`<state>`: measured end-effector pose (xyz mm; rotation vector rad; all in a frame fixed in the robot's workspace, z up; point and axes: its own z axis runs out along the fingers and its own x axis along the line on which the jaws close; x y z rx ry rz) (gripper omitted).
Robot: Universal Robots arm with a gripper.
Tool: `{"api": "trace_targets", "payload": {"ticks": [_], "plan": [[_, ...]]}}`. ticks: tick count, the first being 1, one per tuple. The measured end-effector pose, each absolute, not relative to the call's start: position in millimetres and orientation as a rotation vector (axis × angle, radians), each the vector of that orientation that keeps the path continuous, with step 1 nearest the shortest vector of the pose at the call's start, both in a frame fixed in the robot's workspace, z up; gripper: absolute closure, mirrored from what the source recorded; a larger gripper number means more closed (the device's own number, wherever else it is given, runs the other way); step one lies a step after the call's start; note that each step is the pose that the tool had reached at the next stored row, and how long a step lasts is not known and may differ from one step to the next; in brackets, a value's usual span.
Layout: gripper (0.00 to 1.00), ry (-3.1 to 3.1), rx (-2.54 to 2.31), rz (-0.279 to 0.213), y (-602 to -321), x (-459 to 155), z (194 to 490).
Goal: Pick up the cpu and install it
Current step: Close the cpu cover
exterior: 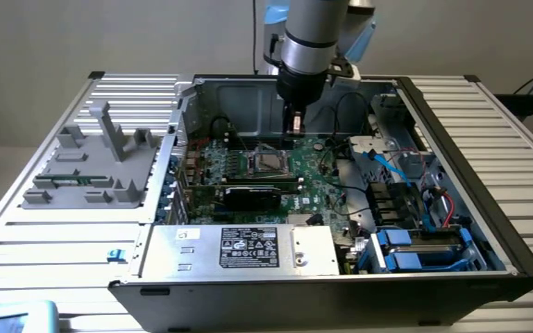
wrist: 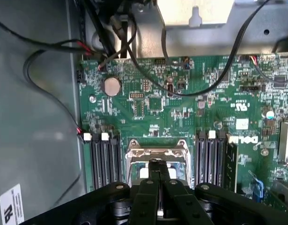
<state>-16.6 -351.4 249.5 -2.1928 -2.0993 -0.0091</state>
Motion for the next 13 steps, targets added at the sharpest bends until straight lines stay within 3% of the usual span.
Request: {"api": "trace_targets", "payload": {"ticks": [13], "plan": [[0.89, -2.111, -2.203, -0.034, -352, -61, 243]]}}
